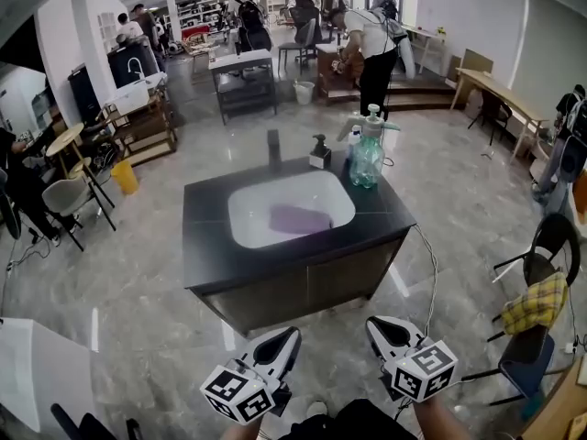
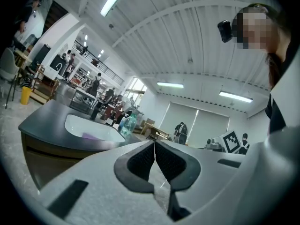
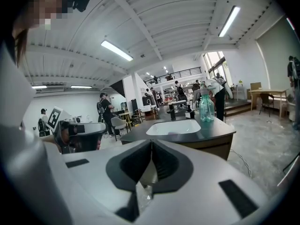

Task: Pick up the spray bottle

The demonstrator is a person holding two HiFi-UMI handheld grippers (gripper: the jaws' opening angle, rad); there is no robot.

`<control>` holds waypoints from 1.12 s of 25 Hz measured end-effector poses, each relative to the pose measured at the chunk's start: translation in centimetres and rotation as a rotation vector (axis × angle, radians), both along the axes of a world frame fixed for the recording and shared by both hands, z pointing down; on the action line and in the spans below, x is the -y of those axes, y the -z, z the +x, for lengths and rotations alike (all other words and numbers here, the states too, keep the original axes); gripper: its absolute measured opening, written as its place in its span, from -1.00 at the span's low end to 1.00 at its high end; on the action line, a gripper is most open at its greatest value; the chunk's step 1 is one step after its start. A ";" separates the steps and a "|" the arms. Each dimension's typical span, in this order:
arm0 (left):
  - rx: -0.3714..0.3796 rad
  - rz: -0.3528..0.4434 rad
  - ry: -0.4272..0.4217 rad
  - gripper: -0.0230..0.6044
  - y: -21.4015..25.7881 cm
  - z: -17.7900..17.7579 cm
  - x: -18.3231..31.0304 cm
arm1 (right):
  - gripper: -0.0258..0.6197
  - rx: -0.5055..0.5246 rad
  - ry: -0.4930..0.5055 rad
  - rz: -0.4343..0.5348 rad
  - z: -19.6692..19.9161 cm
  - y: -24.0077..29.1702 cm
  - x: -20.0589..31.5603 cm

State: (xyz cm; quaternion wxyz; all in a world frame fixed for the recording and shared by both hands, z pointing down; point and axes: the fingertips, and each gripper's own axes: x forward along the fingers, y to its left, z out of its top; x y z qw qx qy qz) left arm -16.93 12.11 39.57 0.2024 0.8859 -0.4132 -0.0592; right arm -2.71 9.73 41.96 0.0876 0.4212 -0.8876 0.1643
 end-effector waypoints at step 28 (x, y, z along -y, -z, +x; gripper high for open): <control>0.039 -0.033 -0.001 -0.90 -1.5 12.3 17.5 | -0.90 0.049 0.062 -0.005 9.6 -1.5 19.1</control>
